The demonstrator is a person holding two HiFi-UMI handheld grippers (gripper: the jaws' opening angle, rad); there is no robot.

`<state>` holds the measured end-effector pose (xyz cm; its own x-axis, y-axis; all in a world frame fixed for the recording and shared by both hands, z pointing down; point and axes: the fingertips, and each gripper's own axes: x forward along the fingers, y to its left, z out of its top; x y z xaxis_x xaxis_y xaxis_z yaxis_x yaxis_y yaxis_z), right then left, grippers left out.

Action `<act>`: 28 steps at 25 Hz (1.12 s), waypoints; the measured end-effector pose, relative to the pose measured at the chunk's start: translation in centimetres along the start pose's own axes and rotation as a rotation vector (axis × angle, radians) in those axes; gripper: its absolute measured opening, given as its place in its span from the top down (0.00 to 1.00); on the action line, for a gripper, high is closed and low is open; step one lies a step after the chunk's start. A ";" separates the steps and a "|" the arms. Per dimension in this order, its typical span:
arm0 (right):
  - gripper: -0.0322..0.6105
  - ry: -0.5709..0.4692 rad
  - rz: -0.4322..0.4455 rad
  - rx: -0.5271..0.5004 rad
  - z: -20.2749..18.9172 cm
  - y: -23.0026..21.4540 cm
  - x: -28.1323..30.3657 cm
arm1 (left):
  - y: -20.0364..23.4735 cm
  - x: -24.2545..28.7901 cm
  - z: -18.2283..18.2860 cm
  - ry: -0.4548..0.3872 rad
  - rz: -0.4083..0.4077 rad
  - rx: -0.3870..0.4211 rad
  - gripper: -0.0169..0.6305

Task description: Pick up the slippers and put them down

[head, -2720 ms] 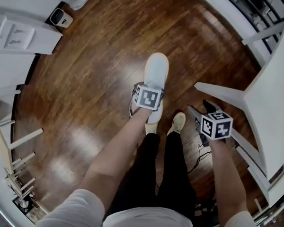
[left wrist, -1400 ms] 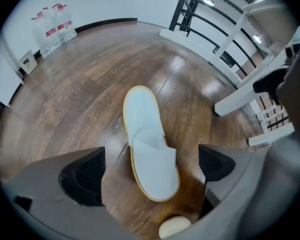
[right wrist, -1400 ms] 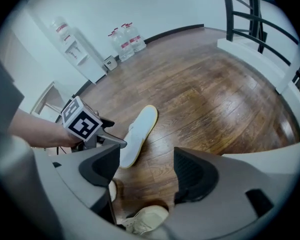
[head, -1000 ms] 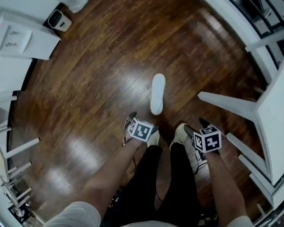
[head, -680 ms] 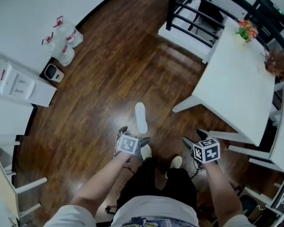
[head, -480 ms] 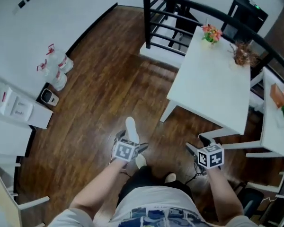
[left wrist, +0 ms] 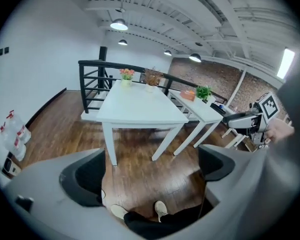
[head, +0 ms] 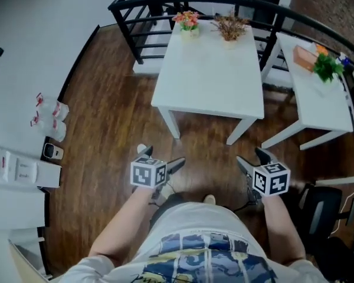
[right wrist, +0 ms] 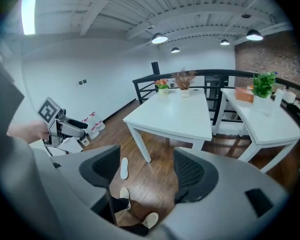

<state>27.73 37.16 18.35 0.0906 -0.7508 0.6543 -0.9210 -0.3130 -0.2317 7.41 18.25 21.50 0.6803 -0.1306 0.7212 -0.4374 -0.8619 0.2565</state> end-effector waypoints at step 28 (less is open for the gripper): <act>0.40 0.030 0.062 0.053 -3.6 -4.7 -1.8 | -8.7 4.3 -0.1 0.102 -0.022 -0.019 0.08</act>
<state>30.60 42.04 20.85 0.0216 -0.7525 0.6583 -0.9030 -0.2973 -0.3102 14.08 25.19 22.43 0.6269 -0.0601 0.7768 -0.4345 -0.8546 0.2844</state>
